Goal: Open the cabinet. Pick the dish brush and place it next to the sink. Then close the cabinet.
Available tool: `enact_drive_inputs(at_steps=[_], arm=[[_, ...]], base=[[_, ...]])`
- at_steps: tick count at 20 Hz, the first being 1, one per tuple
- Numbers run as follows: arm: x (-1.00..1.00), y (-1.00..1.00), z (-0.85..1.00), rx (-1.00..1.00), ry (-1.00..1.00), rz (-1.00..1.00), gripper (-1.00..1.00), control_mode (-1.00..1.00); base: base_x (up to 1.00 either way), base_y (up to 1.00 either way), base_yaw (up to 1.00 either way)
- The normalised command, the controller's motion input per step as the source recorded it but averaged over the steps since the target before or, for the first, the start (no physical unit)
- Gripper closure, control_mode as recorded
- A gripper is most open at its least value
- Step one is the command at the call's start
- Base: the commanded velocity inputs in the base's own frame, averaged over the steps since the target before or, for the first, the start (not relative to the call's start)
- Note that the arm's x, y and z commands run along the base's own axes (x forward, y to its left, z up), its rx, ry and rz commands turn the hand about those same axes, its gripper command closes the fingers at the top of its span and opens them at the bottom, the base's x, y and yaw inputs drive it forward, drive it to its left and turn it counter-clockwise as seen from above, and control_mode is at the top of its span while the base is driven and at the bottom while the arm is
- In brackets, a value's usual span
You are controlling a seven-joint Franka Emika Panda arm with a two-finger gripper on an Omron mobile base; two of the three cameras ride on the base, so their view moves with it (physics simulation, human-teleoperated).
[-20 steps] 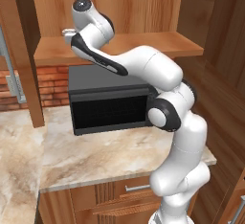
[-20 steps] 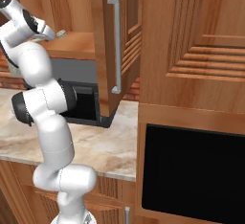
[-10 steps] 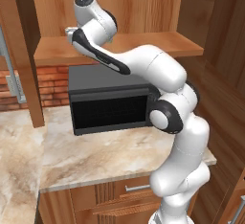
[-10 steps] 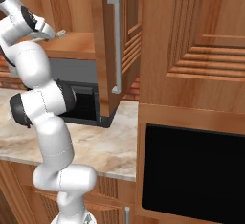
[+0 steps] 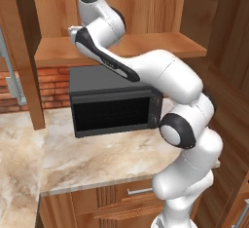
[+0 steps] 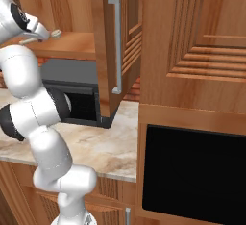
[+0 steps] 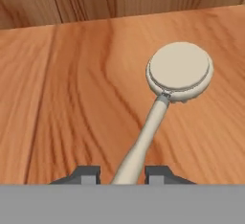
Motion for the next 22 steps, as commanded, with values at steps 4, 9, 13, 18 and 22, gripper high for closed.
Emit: enact_drive_inputs(at_steps=[4,9,13,18,22], arm=[[-0.54,-0.01,-0.13,0.04,-0.26,0.0,1.0,-1.0],[-0.82,-0.01,0.0,0.05,-0.26,0.0,1.0,-1.0],[-0.9,-0.05,0.08,0.04,-0.21,0.0,1.0,-1.0],[-0.93,-0.2,0.24,0.02,-0.08,0.0,1.0,-1.0],[-0.89,-0.4,0.37,0.0,0.0,0.01,1.0,-1.0]], base=[[0.0,0.0,0.0],[0.0,0.0,0.0],[0.0,0.0,0.0],[0.0,0.0,0.0],[0.0,0.0,0.0]])
